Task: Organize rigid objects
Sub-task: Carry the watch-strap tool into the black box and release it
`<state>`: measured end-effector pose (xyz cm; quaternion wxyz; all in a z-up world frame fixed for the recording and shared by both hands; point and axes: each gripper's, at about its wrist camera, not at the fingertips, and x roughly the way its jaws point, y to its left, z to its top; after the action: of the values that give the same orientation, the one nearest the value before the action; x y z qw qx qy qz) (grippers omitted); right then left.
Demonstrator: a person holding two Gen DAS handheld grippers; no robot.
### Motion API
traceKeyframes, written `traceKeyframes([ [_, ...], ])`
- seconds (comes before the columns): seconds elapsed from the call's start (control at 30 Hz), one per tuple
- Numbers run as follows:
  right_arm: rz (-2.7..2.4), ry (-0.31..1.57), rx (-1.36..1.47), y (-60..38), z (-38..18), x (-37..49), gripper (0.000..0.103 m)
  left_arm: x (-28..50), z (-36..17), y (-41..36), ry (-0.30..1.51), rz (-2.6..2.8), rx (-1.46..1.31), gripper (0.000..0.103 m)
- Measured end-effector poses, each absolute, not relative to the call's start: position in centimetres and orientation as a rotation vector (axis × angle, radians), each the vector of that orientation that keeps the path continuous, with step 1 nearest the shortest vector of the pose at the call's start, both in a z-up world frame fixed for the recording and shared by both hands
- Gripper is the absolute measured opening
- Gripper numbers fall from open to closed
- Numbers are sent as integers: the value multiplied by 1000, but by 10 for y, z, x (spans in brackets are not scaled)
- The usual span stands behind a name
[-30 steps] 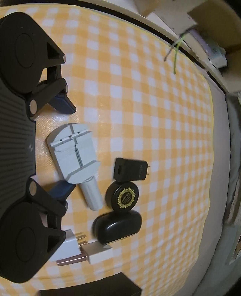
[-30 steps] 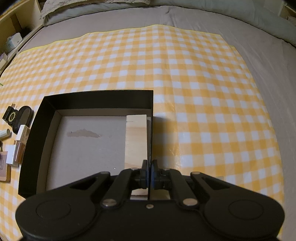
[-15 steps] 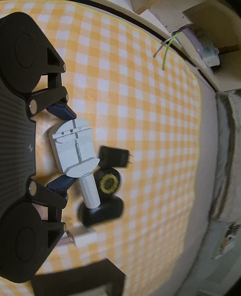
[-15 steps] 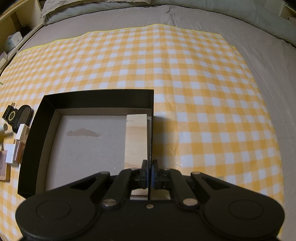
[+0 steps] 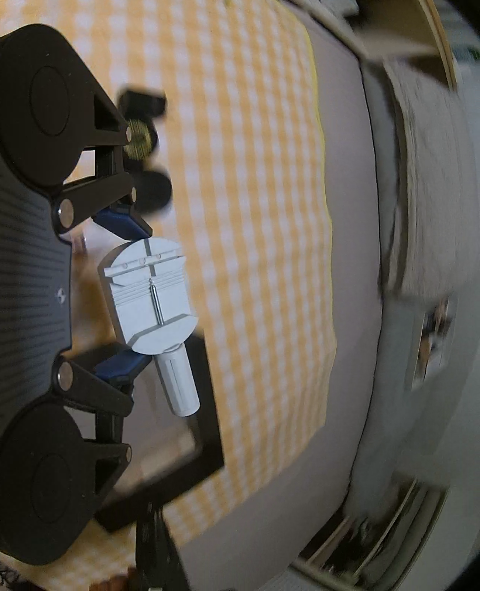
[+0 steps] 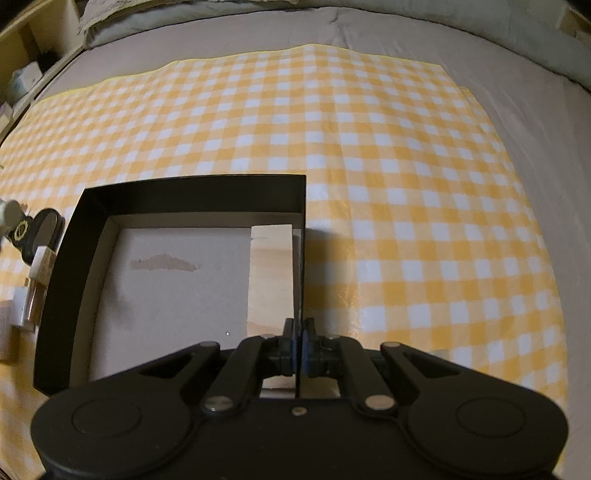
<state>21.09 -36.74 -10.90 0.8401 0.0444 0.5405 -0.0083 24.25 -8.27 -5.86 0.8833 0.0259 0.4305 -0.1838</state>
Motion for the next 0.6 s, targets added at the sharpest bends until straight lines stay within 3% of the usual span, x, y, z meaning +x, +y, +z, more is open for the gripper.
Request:
traceKeyframes([
  [0.6, -30, 1149, 24, -360, -108, 208, 4, 275, -105, -200, 1024, -418, 138, 65],
])
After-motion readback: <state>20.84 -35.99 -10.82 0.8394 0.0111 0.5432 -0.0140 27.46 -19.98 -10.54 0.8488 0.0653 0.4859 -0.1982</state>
